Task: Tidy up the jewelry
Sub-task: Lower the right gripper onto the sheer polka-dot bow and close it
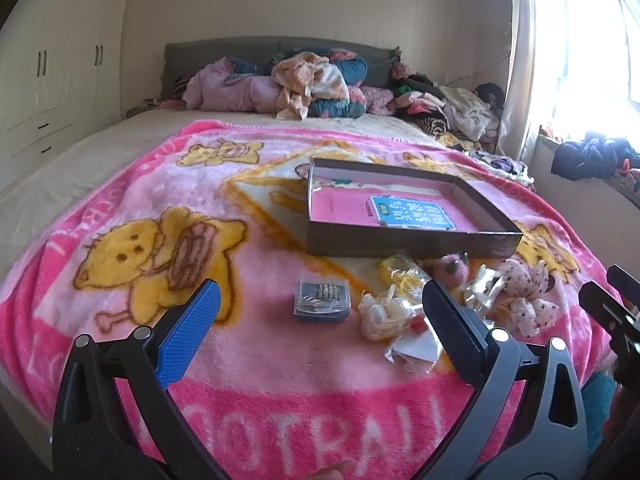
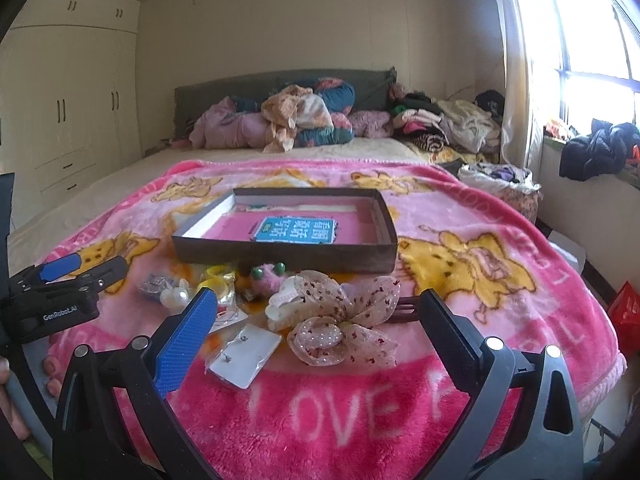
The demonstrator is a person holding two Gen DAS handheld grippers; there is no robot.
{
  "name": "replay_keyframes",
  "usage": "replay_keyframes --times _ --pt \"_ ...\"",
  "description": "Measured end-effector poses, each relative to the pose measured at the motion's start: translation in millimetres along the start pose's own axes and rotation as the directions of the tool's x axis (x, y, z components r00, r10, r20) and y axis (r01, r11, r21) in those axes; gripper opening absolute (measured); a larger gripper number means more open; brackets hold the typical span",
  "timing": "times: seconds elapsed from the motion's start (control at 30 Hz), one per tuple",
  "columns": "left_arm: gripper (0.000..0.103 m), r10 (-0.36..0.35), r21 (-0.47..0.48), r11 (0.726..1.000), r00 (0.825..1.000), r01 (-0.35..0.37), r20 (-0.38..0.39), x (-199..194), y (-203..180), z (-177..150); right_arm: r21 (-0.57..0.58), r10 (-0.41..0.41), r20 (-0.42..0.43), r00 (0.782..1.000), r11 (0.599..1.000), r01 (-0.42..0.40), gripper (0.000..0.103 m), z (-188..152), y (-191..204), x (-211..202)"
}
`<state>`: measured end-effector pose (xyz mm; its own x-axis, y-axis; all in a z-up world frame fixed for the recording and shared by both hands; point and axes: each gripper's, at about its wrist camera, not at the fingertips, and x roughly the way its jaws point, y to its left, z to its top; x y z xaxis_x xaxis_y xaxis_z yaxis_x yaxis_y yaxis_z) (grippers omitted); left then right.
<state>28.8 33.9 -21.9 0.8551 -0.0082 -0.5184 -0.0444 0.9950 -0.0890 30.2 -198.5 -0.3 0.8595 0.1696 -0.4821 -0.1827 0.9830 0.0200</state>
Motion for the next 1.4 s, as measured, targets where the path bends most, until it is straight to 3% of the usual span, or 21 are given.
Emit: replay_keyframes --times 0.2,0.6,0.67,0.83,0.87,1.07,1.13,1.23,1.4 --pt "0.093 -0.011 0.003 1.000 0.999 0.011 -0.051 16 7 2 0.010 -0.006 -0.054 0.999 1.000 0.007 0.097 0 -6 22" --pt "0.092 -0.132 0.039 0.989 0.979 0.140 -0.153 36 -10 -5 0.081 -0.021 -0.197 0.980 0.996 0.037 0.097 -14 -35 65" --pt "0.080 -0.150 0.041 0.986 0.971 0.160 -0.185 42 -15 -8 0.080 -0.016 -0.223 0.975 0.996 0.034 0.097 -16 -37 71" --pt "0.071 -0.186 0.026 0.980 0.957 0.196 -0.222 52 -20 -11 0.090 0.013 -0.278 0.960 0.996 0.013 0.097 -24 -38 85" --pt "0.065 -0.192 0.027 0.979 0.956 0.203 -0.224 53 -21 -12 0.093 0.023 -0.288 0.957 0.996 0.004 0.097 -25 -38 88" --pt "0.052 -0.224 0.015 0.972 0.944 0.235 -0.243 62 -27 -14 0.086 0.059 -0.325 0.944 0.996 -0.033 0.074 -29 -35 101" --pt "0.048 -0.231 0.012 0.970 0.943 0.241 -0.239 63 -28 -13 0.080 0.086 -0.321 0.943 0.995 -0.063 0.050 -28 -33 100" --pt "0.042 -0.236 0.004 0.970 0.941 0.244 -0.242 65 -29 -13 0.053 0.101 -0.312 0.945 0.995 -0.089 0.031 -29 -28 95" --pt "0.036 -0.255 -0.027 0.966 0.937 0.256 -0.238 70 -26 -8 0.064 0.110 -0.293 0.950 0.993 -0.095 0.020 -30 -32 88"
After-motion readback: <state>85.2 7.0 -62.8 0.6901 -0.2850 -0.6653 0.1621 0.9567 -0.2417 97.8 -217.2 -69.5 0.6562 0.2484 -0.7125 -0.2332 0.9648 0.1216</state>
